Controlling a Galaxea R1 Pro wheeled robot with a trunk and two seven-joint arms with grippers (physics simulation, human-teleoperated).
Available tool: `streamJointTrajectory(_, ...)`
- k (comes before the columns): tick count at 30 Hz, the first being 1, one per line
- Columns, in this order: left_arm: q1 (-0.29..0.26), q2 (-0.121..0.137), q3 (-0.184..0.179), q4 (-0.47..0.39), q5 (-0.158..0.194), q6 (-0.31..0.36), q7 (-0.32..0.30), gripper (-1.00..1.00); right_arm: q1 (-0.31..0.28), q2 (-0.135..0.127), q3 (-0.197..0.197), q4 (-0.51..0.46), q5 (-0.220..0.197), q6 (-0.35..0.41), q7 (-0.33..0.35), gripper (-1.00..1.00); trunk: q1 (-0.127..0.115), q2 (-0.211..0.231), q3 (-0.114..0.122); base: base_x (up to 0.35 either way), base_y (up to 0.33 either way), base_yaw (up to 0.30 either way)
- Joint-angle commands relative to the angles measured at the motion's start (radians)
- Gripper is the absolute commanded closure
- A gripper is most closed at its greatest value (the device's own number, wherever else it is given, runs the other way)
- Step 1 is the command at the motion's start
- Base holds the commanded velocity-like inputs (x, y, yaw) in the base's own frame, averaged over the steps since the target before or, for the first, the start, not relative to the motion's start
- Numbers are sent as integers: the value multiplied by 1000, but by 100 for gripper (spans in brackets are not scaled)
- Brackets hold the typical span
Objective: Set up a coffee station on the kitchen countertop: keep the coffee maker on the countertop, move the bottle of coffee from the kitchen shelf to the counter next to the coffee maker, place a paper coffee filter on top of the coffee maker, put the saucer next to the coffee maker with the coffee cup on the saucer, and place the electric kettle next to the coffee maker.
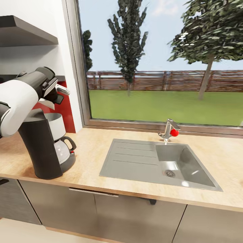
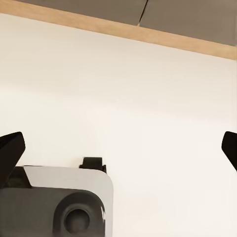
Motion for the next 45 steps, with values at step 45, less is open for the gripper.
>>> streamJointTrajectory(45, 1, 0, -1, -2, -11, 4, -11, 100, -1, -4, 5, 2, 1, -3, 0, -100, 50, -92, -42, 0, 0, 0)
